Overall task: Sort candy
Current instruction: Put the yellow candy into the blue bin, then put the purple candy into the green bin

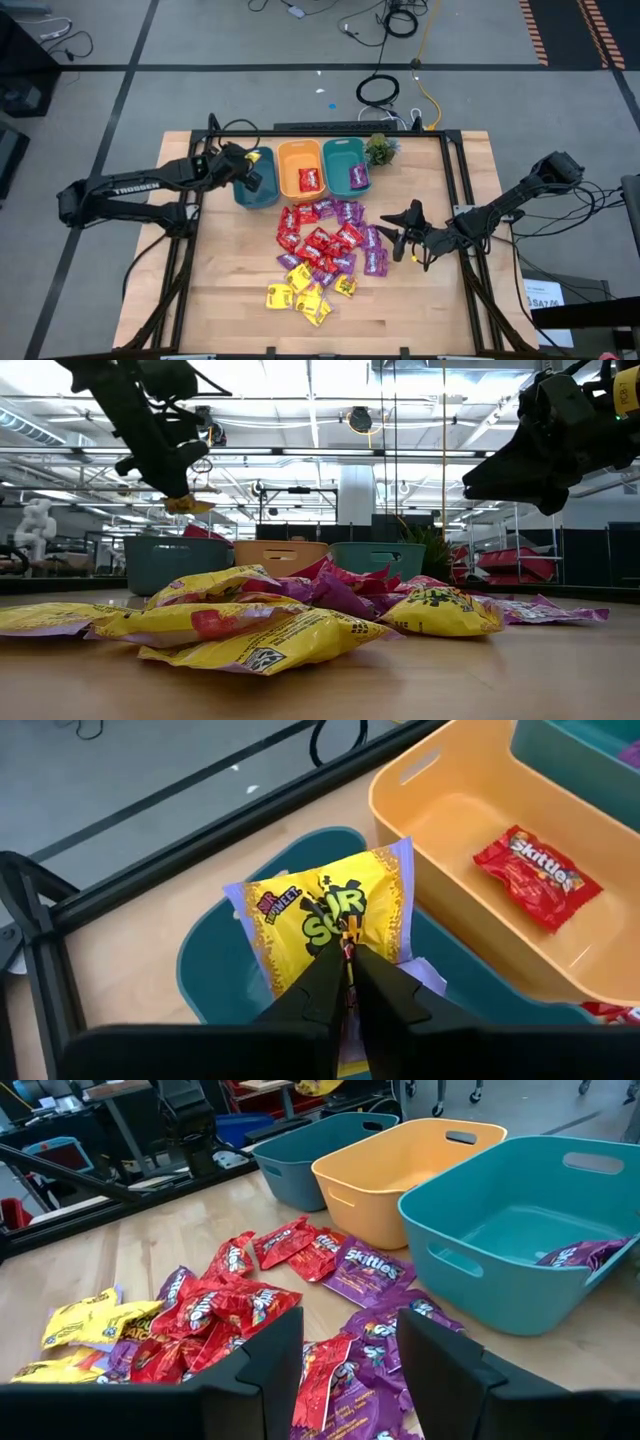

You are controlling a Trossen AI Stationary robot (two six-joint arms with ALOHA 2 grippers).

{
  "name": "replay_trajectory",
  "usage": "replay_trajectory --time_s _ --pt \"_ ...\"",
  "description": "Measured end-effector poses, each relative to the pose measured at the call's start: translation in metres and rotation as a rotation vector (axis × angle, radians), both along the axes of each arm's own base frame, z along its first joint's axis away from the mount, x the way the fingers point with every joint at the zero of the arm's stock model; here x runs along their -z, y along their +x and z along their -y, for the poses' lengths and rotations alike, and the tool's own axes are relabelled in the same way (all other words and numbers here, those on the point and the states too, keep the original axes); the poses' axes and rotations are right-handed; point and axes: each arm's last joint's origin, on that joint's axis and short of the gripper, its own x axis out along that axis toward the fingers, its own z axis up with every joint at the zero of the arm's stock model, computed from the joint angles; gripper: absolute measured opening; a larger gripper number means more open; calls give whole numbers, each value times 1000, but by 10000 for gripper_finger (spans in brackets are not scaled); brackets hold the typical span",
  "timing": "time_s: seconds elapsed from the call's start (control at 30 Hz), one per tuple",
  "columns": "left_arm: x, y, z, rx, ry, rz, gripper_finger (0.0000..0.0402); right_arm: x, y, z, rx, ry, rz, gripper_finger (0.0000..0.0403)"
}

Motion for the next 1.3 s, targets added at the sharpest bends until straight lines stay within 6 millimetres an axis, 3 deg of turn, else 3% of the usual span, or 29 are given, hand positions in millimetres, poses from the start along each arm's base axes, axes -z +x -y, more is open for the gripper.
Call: replay_trajectory --time_s 0.7,1.03,1.3 --pt "-2 2 -1 5 14 28 43 -1 0 0 -6 -12 2 153" --pt "-2 3 -1 5 17 32 124 -1 0 0 -6 -12 2 153" --pt "-3 3 -1 6 18 45 132 -1 0 0 -7 -15 0 153"
